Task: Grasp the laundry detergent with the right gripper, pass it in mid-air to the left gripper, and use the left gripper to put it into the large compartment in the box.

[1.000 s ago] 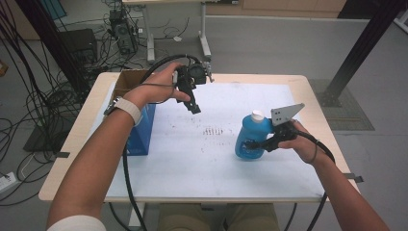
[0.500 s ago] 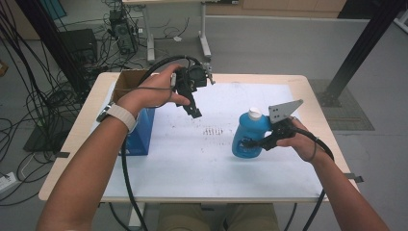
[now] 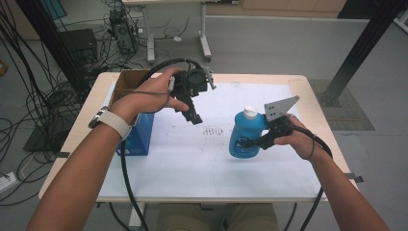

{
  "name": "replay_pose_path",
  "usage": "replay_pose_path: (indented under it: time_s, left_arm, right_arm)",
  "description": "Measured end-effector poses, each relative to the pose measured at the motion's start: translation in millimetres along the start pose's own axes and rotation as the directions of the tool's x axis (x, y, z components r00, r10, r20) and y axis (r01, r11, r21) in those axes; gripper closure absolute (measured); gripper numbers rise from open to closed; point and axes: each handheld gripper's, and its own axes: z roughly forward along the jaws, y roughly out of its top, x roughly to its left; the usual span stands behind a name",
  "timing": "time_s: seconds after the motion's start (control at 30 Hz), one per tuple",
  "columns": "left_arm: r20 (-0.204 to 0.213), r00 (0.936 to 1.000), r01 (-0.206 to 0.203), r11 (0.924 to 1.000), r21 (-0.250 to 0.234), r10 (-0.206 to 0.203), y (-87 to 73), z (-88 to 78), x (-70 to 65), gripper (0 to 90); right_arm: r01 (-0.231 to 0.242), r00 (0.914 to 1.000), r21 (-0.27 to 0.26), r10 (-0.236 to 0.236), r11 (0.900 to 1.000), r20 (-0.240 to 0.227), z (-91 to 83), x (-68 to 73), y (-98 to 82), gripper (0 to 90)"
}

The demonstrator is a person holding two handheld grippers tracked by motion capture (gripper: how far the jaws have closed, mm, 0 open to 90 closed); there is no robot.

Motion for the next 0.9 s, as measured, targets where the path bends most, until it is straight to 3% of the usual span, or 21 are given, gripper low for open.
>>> replay_pose_path:
  time_s: [0.47,0.9]
  left_arm:
    - [0.028,0.9996,-0.003,0.9999,-0.012,0.003,7.3,-10.3,-13.7,6.1]
    - [0.053,0.9981,-0.031,0.9993,-0.021,0.032,19.7,-14.6,-26.1,5.2]
  right_arm:
    - [0.014,0.9996,0.012,-0.013,1.0,-0.023,8.4,-0.8,9.8,43.5]
    - [0.025,0.9988,0.014,-0.025,1.0,-0.041,16.2,-1.7,16.5,43.6]
